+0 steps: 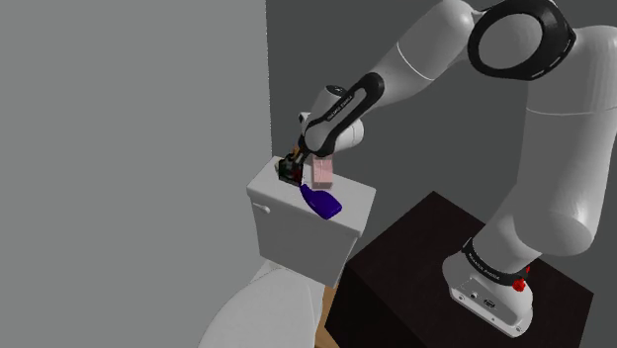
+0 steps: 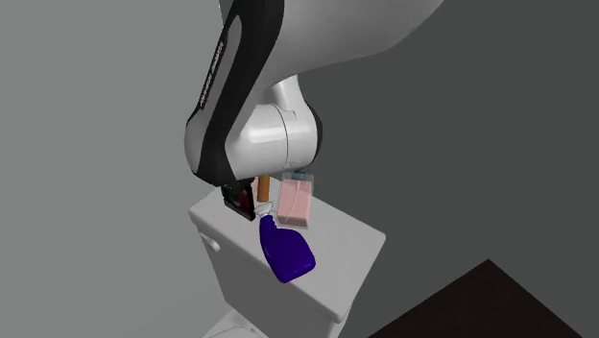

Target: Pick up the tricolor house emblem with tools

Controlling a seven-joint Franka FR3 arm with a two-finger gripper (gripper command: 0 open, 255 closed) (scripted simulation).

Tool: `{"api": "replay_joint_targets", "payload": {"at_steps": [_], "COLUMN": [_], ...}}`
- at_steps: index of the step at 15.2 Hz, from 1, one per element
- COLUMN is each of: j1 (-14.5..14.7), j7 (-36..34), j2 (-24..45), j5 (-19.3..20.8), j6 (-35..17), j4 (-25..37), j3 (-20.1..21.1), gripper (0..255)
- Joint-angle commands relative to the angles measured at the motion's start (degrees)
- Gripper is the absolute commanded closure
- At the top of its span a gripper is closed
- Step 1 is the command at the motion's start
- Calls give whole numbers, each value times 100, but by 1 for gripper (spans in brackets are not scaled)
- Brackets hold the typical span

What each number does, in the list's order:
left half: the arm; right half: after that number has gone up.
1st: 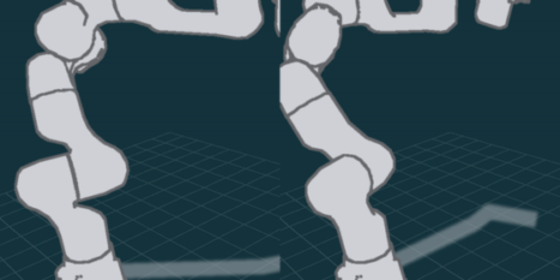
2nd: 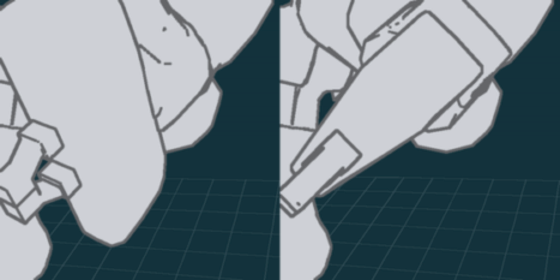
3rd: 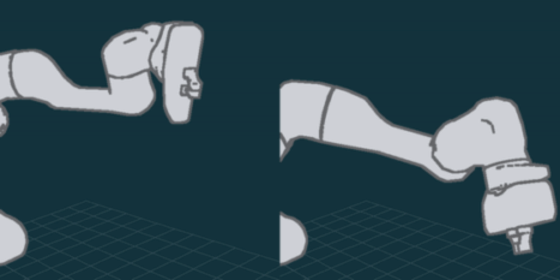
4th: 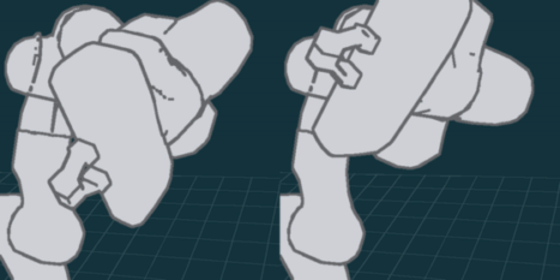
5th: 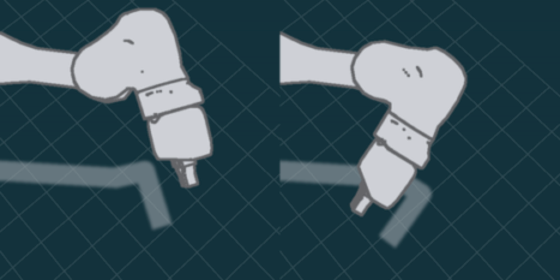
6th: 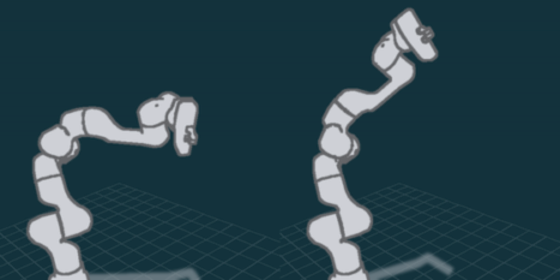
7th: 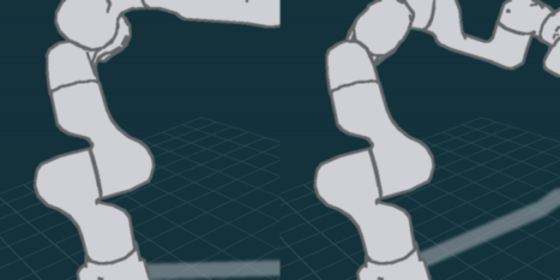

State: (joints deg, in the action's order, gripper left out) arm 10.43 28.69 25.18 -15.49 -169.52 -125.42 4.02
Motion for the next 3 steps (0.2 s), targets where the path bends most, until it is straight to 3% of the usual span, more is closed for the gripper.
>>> {"api": "replay_joint_targets", "payload": {"at_steps": [1,3], "j1": [24,26], "j7": [-34,-38], "j2": [-156,-166], "j5": [27,30], "j6": [124,133], "j4": [-34,-36], "j3": [-39,-42], "gripper": [255,255]}}
